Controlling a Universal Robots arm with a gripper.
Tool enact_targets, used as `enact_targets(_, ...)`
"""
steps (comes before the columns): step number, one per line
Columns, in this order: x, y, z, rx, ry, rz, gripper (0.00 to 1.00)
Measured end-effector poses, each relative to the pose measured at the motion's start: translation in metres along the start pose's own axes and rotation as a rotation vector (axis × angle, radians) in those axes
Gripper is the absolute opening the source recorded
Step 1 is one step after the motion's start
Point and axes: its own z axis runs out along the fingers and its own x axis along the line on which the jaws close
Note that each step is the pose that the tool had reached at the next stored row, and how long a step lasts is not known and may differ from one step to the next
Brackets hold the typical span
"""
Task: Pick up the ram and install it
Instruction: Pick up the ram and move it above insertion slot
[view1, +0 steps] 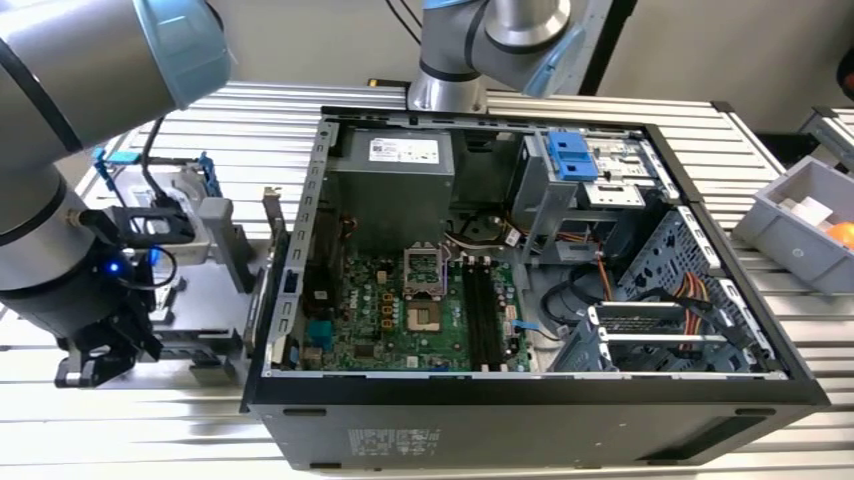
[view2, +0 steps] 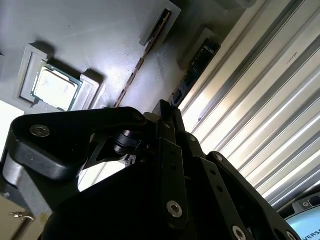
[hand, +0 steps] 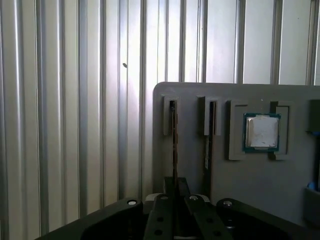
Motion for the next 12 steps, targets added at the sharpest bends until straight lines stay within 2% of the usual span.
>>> enact_targets(12, -0.0005, 0.0, -0.009, 0.0002, -0.0002, 0.0, 0.0)
